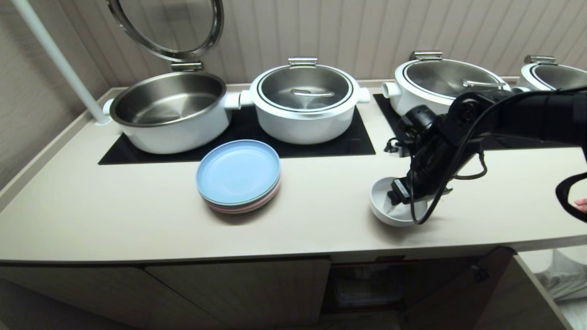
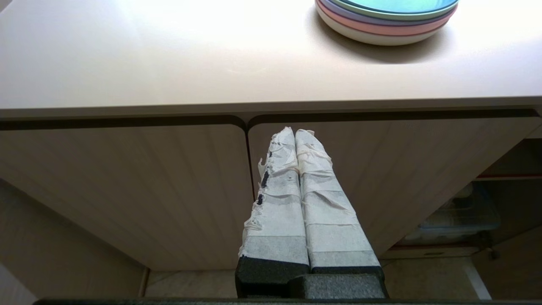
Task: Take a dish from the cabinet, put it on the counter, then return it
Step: Pick up the bowl from the table
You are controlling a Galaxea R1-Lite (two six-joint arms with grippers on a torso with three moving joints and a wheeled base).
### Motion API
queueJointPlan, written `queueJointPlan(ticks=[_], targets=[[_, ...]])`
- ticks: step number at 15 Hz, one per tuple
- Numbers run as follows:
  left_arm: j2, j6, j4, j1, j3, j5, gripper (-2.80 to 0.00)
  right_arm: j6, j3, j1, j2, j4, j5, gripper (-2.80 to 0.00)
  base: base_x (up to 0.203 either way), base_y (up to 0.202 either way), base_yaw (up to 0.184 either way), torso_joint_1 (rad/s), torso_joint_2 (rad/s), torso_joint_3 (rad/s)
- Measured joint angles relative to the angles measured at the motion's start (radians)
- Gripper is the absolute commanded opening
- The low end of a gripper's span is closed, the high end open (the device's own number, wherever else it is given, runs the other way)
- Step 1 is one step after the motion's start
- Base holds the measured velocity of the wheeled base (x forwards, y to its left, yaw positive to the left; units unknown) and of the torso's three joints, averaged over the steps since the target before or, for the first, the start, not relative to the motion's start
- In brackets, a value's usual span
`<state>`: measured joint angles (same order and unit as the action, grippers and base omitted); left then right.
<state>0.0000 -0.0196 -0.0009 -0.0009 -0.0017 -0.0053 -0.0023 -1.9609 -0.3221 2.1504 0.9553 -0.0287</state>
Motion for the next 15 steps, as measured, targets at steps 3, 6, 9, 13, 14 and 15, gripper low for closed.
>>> queueJointPlan(ticks=[3,6,9,13,14,15], targets=[[0.0,0.0,0.0,0.0,0.0,0.0,-2.8,0.001,-0.001,0.003,0.0,-0.011,-0.005,0.0,0.0,0.0,0.0,0.0,0.0,0.0],[0.0,0.0,0.0,0.0,0.0,0.0,-2.8,0.002,-0.001,0.007,0.0,-0.02,-0.006,0.0,0.0,0.0,0.0,0.0,0.0,0.0],[0.0,0.0,0.0,0.0,0.0,0.0,-2.8,0.018,-0.001,0.009,0.0,-0.019,-0.012,0.0,0.0,0.0,0.0,0.0,0.0,0.0],[0.0,0.0,0.0,0.0,0.0,0.0,-2.8,0.074,-0.001,0.009,0.002,-0.022,-0.015,0.0,0.0,0.0,0.0,0.0,0.0,0.0],[0.0,0.0,0.0,0.0,0.0,0.0,-2.8,0.075,-0.001,0.009,0.003,-0.023,-0.015,0.0,0.0,0.0,0.0,0.0,0.0,0.0],[0.0,0.0,0.0,0.0,0.0,0.0,-2.8,0.076,-0.001,0.009,0.003,-0.023,-0.015,-2.8,0.0,0.0,0.0,0.0,0.0,0.0]])
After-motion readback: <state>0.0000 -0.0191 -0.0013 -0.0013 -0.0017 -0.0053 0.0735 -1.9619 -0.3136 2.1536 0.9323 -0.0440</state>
